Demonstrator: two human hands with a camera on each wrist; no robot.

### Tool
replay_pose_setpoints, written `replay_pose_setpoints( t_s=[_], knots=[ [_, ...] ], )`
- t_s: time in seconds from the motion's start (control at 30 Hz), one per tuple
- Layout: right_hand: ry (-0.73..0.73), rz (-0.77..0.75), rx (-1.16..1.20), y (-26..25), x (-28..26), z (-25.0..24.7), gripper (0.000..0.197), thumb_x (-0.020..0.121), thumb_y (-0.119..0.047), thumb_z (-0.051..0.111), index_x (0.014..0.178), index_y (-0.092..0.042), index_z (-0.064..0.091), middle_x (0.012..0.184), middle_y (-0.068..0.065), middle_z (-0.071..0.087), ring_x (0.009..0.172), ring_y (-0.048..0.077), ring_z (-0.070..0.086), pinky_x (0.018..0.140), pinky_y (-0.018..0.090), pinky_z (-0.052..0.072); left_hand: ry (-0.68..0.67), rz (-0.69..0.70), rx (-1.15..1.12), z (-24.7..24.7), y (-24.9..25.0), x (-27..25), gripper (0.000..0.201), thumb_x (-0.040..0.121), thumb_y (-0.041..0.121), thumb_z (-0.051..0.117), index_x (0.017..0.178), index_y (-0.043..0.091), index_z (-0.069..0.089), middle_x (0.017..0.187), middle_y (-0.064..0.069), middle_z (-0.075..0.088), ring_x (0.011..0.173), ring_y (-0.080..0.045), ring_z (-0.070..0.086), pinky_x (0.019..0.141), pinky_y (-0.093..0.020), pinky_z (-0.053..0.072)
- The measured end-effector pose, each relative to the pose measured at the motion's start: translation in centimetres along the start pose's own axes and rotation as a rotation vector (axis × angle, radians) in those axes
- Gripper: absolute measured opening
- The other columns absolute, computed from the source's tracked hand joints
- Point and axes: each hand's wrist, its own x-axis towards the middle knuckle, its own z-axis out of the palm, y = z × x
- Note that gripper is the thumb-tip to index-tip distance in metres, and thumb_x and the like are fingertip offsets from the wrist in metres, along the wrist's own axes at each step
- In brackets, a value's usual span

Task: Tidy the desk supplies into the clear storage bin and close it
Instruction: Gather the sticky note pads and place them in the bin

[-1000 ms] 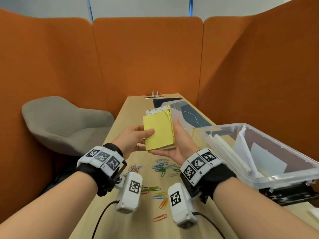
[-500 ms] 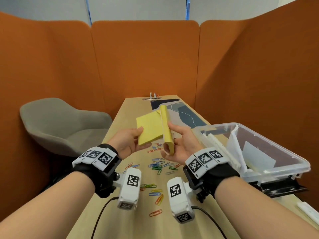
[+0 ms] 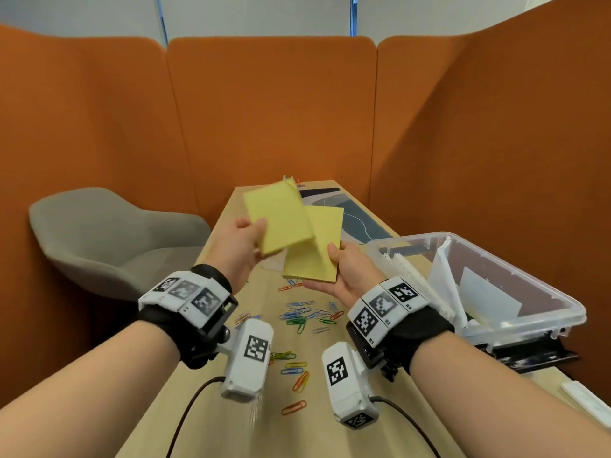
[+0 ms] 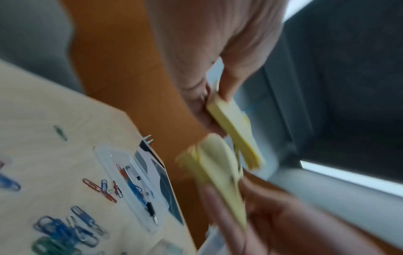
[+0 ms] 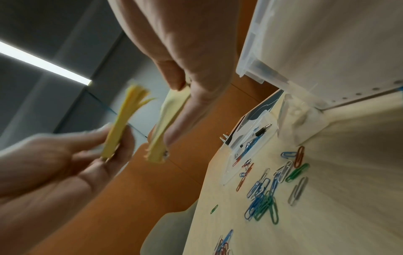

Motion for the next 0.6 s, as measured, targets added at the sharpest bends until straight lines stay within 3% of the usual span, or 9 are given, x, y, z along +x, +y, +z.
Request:
replay_pose_setpoints(
  t_s=[0.07, 0.1, 0.2, 0.27, 0.33, 0.43, 0.53, 0.6],
  knots=[
    [-0.035, 0.003, 0.013, 0.0, -0.3, 0.0, 0.030, 0.102, -0.026, 0.032, 0.125, -0.011, 0.043, 0.132, 0.018, 0.052, 0.116, 0.041, 0.055, 0.054, 0.041, 0.058, -0.103, -0.017, 0.204, 1.3, -0.6, -1.0, 0.003, 0.096, 0.010, 0.047, 0.093, 0.011, 0.047, 0.093, -0.006, 0.058, 0.079, -0.015, 0.059, 0.059, -0.029, 0.051],
    [-0.046, 0.003, 0.018, -0.1, -0.5, -0.2, 0.034, 0.101, -0.031, 0.031, 0.126, -0.012, 0.045, 0.130, 0.017, 0.055, 0.113, 0.040, 0.057, 0.057, 0.041, 0.058, -0.116, -0.004, 0.257, 1.7, -1.0, -1.2, 0.007, 0.095, 0.010, 0.049, 0.089, 0.014, 0.046, 0.091, -0.005, 0.059, 0.077, -0.015, 0.059, 0.060, -0.028, 0.050],
    [-0.079, 0.005, 0.009, -0.7, -1.3, -0.8, 0.045, 0.098, -0.048, 0.027, 0.121, -0.017, 0.051, 0.114, 0.015, 0.062, 0.106, 0.038, 0.059, 0.071, 0.045, 0.055, -0.133, 0.015, 0.307, 2.5, -1.2, -1.0, 0.011, 0.094, 0.010, 0.051, 0.087, 0.016, 0.045, 0.095, -0.008, 0.059, 0.082, -0.019, 0.059, 0.067, -0.032, 0.052],
    [-0.074, -0.027, -0.085, -1.2, -2.0, -0.7, 0.038, 0.098, -0.042, 0.037, 0.123, -0.016, 0.047, 0.115, 0.014, 0.060, 0.105, 0.036, 0.059, 0.071, 0.044, 0.055, -0.154, -0.001, 0.372, 3.0, -1.0, -1.0, 0.010, 0.093, 0.011, 0.053, 0.088, 0.015, 0.046, 0.098, -0.010, 0.058, 0.090, -0.023, 0.058, 0.074, -0.036, 0.051],
    [-0.029, -0.080, -0.173, -1.4, -2.7, -0.4, 0.035, 0.097, -0.022, 0.047, 0.130, -0.013, 0.041, 0.127, 0.015, 0.054, 0.111, 0.038, 0.057, 0.064, 0.041, 0.057, -0.167, -0.036, 0.441, 3.5, -0.5, -1.3, 0.011, 0.091, 0.011, 0.056, 0.094, 0.012, 0.046, 0.103, -0.011, 0.058, 0.092, -0.025, 0.057, 0.075, -0.038, 0.052],
    [0.027, -0.140, -0.239, -2.1, -3.9, -0.5, 0.030, 0.094, -0.010, 0.051, 0.123, -0.013, 0.044, 0.128, 0.014, 0.053, 0.112, 0.038, 0.057, 0.053, 0.035, 0.058, -0.171, -0.038, 0.613, 3.9, 1.3, -1.3, 0.044, 0.079, 0.012, 0.070, 0.114, 0.013, 0.042, 0.115, -0.008, 0.055, 0.101, -0.023, 0.055, 0.083, -0.040, 0.050],
    [0.009, -0.218, -0.378, -3.4, -6.0, -1.0, 0.031, 0.091, -0.012, 0.057, 0.120, -0.013, 0.049, 0.120, 0.011, 0.058, 0.103, 0.032, 0.062, 0.054, 0.033, 0.058, -0.185, 0.208, 0.873, 4.3, 4.6, -1.5, 0.089, 0.061, 0.022, 0.085, 0.134, 0.020, 0.034, 0.120, 0.008, 0.041, 0.111, -0.012, 0.041, 0.093, -0.030, 0.039],
    [-0.032, -0.285, -0.447, -4.3, -7.9, -1.5, 0.037, 0.088, -0.012, 0.062, 0.123, -0.012, 0.052, 0.114, 0.009, 0.062, 0.094, 0.027, 0.064, 0.055, 0.032, 0.058, -0.366, 0.229, 0.924, 5.3, 7.0, -2.2, 0.085, 0.054, 0.027, 0.086, 0.129, 0.022, 0.045, 0.118, 0.013, 0.052, 0.108, -0.010, 0.053, 0.089, -0.025, 0.044]
  ],
)
